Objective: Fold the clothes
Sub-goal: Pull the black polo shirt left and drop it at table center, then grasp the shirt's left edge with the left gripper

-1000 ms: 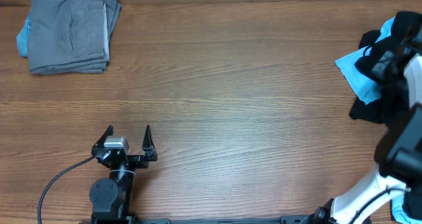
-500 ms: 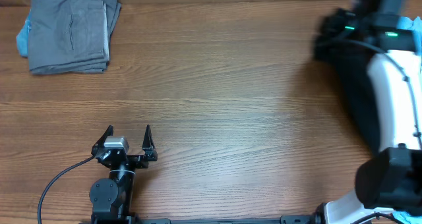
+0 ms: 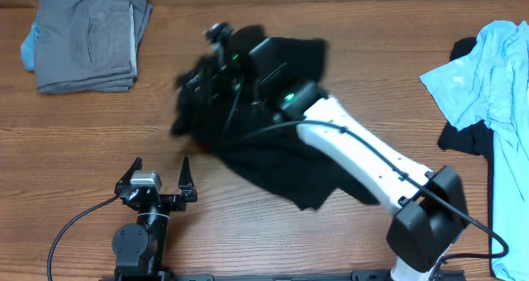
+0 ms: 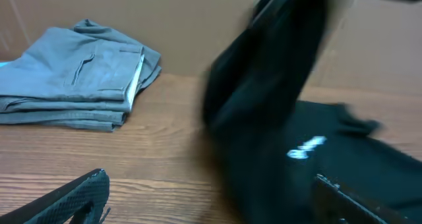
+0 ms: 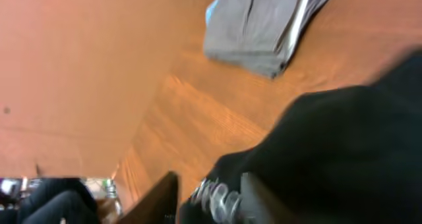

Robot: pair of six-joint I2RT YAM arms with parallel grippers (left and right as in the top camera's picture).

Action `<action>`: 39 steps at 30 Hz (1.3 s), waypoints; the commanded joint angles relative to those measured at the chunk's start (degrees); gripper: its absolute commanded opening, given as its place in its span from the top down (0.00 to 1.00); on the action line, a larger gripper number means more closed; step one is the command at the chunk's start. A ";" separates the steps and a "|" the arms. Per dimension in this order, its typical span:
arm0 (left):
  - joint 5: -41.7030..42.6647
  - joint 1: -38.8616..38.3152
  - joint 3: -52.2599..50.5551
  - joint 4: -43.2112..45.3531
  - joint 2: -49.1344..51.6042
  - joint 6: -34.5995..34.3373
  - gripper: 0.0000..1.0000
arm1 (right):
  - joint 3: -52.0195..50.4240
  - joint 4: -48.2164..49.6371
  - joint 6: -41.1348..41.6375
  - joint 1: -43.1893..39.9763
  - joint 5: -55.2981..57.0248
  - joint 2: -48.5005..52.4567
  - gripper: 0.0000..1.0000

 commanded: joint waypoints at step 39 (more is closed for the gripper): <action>-0.50 0.04 -0.20 -0.13 -0.59 1.14 0.00 | -16.55 -49.99 4.00 -12.83 12.66 -18.73 0.00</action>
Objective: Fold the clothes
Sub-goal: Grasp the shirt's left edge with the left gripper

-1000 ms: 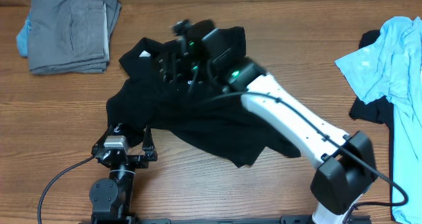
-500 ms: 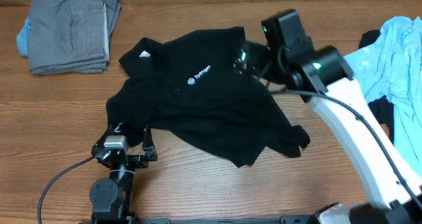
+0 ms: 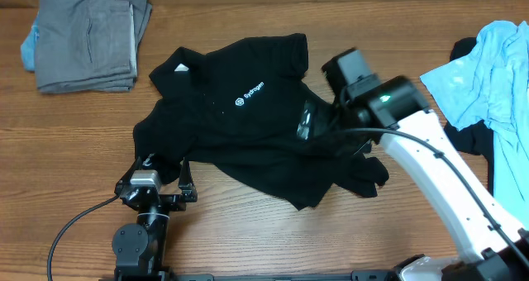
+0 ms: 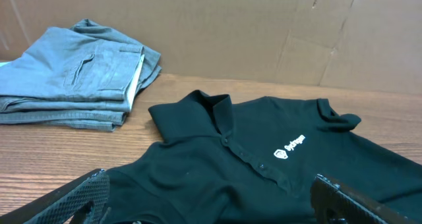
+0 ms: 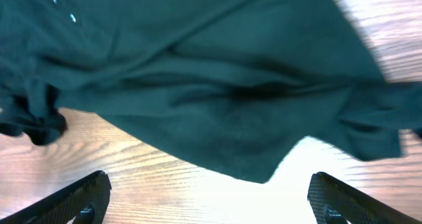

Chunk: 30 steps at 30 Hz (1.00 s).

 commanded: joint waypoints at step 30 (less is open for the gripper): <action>6.34 1.14 28.41 -13.55 27.87 0.68 0.00 | -9.90 11.87 1.38 7.63 -8.04 0.15 0.00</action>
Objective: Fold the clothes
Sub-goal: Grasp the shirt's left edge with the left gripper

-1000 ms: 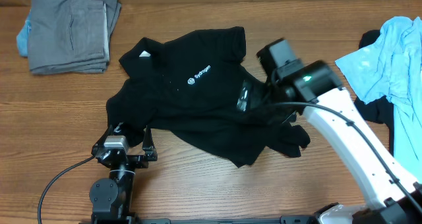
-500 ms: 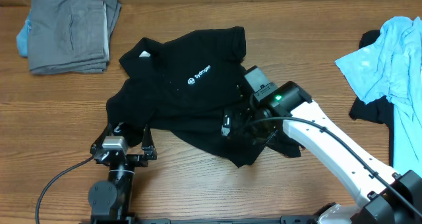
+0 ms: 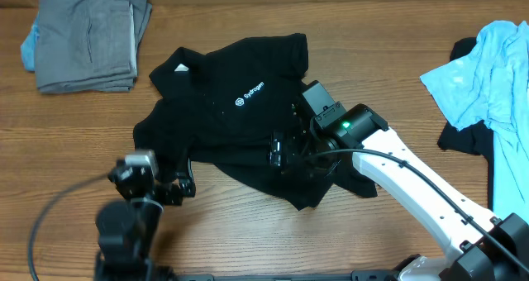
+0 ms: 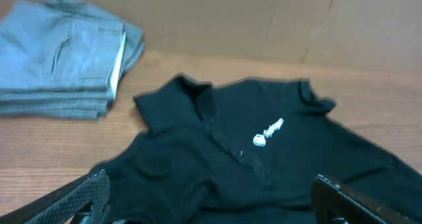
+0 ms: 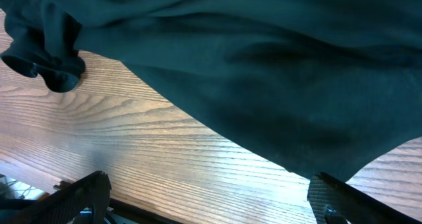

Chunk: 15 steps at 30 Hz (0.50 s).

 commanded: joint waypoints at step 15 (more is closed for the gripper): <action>-3.76 3.34 26.23 -19.41 38.97 -28.39 0.00 | -0.15 -1.57 0.00 0.26 0.44 -0.15 0.00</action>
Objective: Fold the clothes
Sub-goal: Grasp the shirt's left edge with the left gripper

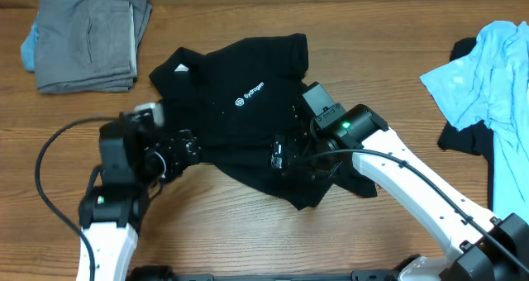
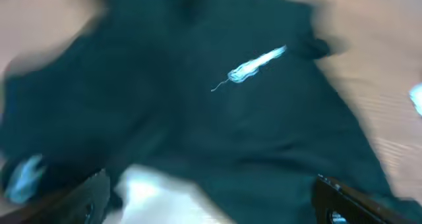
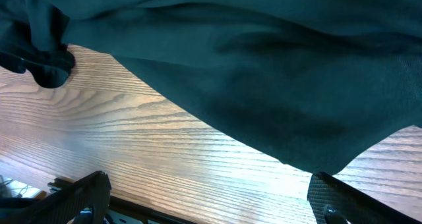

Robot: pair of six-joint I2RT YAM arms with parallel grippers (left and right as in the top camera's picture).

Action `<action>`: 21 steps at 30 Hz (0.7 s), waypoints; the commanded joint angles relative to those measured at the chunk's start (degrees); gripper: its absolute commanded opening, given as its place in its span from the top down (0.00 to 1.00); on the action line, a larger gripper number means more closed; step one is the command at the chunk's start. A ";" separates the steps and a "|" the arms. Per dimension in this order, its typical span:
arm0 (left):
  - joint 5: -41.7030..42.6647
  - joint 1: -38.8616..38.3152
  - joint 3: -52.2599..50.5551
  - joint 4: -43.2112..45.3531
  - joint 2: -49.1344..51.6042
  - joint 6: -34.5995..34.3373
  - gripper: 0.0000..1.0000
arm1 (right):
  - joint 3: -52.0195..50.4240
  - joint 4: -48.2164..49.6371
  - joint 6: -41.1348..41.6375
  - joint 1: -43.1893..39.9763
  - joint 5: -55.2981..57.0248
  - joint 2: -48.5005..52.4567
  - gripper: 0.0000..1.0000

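A black polo shirt (image 1: 240,116) lies front up mid-table, collar to the far left, its white logo (image 1: 250,92) showing and its lower part rumpled. My left gripper (image 1: 187,146) is open at the shirt's near-left edge. The left wrist view is blurred, with the shirt (image 2: 217,118) filling it between the left gripper (image 2: 211,201) fingers. My right gripper (image 1: 285,153) stands open over the shirt's near hem. In the right wrist view the hem (image 3: 264,66) hangs over bare wood, with nothing between the right gripper (image 3: 211,197) fingers.
Folded grey trousers (image 1: 87,37) are stacked at the back left corner. A light blue shirt (image 1: 488,74) lies at the right edge on top of a dark garment (image 1: 463,136). The wooden table (image 1: 331,248) runs bare along the front.
My left arm has moved from the table's front edge up and right to the shirt's near-left edge. The right arm and the shirt have hardly shifted.
First the black shirt was bunched up around my right gripper over the table's middle, with the left gripper resting open at the front. Then the shirt lay spread out with the right gripper open beyond its right side. The right gripper then hovered over the hem, and now the left has joined.
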 commanded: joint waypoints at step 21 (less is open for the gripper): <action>-17.33 8.96 6.36 -2.91 25.05 -23.65 0.00 | -0.04 1.81 0.04 0.26 2.05 -0.15 0.00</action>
